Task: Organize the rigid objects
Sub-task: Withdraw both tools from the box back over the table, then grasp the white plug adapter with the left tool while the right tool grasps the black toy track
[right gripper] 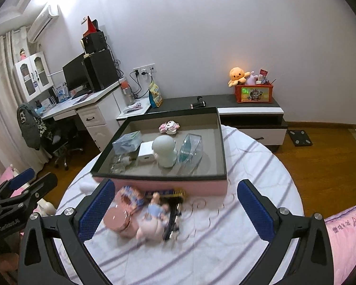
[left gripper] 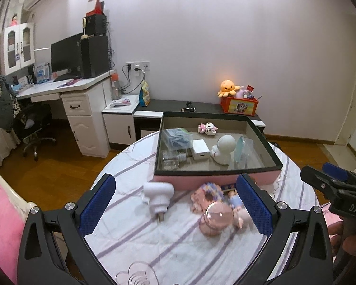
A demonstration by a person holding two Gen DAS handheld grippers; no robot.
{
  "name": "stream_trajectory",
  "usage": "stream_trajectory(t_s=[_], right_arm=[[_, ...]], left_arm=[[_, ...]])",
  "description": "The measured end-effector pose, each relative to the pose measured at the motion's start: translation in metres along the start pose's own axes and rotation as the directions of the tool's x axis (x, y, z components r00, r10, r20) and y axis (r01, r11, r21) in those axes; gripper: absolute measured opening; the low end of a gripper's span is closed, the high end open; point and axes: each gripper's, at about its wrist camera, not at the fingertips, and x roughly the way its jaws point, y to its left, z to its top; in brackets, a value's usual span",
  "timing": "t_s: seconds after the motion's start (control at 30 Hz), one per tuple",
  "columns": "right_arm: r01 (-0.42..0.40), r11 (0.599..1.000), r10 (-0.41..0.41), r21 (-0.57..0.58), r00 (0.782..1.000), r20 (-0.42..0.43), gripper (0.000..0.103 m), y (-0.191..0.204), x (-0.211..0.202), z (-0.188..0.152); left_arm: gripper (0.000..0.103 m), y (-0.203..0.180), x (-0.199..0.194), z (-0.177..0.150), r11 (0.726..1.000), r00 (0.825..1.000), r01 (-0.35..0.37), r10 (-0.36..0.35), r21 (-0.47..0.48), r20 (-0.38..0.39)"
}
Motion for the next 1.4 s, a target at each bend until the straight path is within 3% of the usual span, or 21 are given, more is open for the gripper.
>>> stream_trajectory(t_s=[0.33,0.63,1.07,1.4], right_arm=[[0.005,1.0,-0.004,0.01,1.0,-0.009,0.103,0.003,-0.032,-0.043],[0.009,1.0,-0.009,-0.008,1.0,-0.002,0.103,0.009,-0.048,-0.053],[0.021,1.0,-0.021,-0.012,0.999,-0.036,0.103,0.009,-0.039,-0.055],[0.039,0.999,-0.039,-0.008,0.994,-0.104,0.103,0.002,-0.005,-0.058]], left_arm=[[0.103,0.004,-0.035,-0.025,1.0,1.0,-0.016,0.016,-0.014,0.008],[0.103,0.006,-0.054,-0.038,1.0,1.0,-0.01,0.01,-0.024,0.02],[0.103,0.014,-0.036,-0.05,0.999,0.999,-0.02,0.018,-0.045,-0.035],[0.103,0.026,0.007,-0.06,0.997,0.993,-0.036,0.028,-0.067,-0.119]])
